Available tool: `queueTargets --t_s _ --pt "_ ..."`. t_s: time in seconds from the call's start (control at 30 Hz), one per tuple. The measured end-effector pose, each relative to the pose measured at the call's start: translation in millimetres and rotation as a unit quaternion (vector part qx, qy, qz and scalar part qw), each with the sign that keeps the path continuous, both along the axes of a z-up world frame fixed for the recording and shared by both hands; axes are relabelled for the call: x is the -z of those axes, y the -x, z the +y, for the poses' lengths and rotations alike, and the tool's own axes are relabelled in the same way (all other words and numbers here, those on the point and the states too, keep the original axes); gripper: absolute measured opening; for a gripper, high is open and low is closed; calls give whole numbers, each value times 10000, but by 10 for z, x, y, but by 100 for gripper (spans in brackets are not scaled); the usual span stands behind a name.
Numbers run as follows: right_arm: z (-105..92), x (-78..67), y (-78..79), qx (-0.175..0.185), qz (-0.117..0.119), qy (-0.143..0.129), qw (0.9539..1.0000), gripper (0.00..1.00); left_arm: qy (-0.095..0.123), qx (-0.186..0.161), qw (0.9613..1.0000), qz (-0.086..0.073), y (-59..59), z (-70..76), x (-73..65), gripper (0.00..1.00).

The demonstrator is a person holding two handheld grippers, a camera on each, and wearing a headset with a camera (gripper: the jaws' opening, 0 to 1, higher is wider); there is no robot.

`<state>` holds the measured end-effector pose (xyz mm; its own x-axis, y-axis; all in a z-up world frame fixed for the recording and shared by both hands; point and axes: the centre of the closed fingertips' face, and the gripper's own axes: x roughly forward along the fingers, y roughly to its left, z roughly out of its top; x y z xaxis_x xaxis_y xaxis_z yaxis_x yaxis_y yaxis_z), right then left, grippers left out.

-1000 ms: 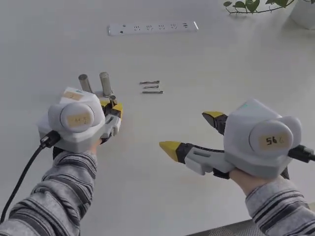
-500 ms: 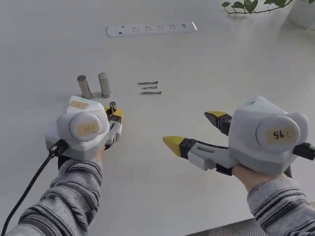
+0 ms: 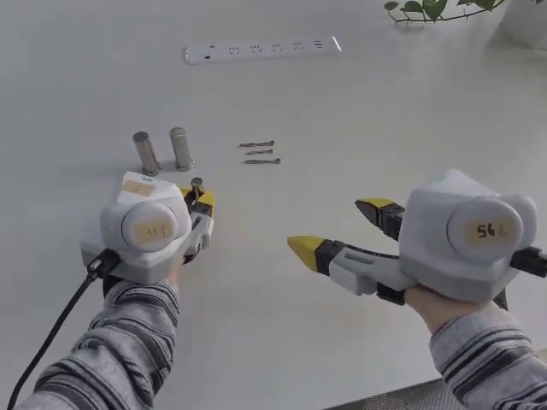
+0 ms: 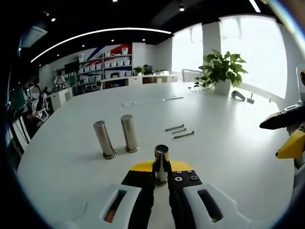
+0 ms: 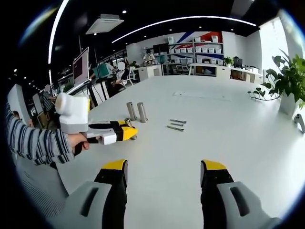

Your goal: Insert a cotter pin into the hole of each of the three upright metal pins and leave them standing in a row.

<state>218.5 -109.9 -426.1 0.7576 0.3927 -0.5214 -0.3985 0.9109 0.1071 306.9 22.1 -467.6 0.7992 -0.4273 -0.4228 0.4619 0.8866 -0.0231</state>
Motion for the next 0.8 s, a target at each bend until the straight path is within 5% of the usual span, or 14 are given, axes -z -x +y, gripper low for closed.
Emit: queueTargets --t_s 0.33,0.8 --pt "-69 -78 -75 0 -6 -2 10000 53 104 9 9999 70 8 27 -61 22" --pt "-24 -293 -542 -862 -65 496 9950 40 51 410 9991 96 251 124 -268 48"
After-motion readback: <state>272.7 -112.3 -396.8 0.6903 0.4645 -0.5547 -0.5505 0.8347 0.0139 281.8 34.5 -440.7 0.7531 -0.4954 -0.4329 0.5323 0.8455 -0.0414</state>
